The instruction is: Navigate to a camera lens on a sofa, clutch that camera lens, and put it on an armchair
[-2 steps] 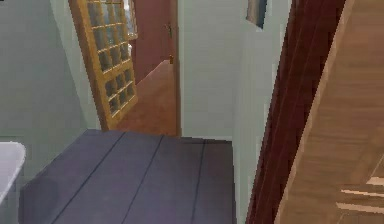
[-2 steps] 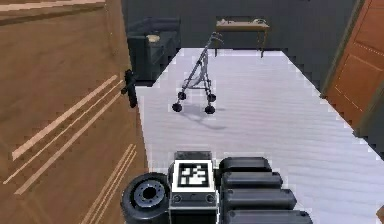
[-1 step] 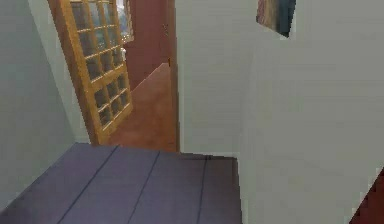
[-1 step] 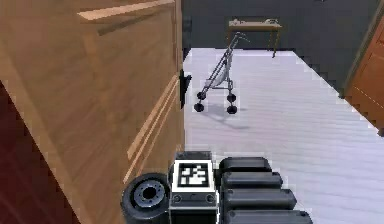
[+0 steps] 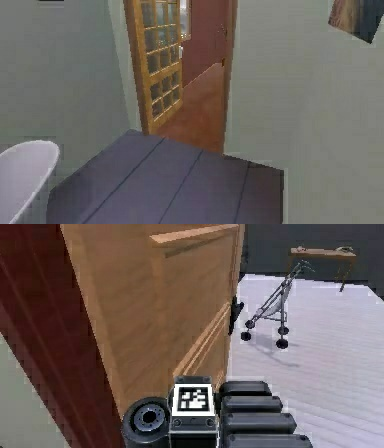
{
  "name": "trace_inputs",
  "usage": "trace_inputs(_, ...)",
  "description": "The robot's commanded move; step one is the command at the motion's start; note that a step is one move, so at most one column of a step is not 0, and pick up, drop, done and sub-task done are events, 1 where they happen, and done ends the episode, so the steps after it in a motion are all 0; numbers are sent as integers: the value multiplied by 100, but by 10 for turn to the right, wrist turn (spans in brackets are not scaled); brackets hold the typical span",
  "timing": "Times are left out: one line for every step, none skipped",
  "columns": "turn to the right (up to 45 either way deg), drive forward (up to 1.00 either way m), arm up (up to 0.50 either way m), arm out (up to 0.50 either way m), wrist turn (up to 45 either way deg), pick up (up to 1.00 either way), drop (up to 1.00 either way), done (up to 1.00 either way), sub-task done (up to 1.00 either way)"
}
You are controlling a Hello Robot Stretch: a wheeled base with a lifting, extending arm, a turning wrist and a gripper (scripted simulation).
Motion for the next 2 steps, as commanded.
trace_inputs(0,100,0,0,0,0,0,0,0)
trace_inputs(0,80,0,0,0,0,0,0,0)
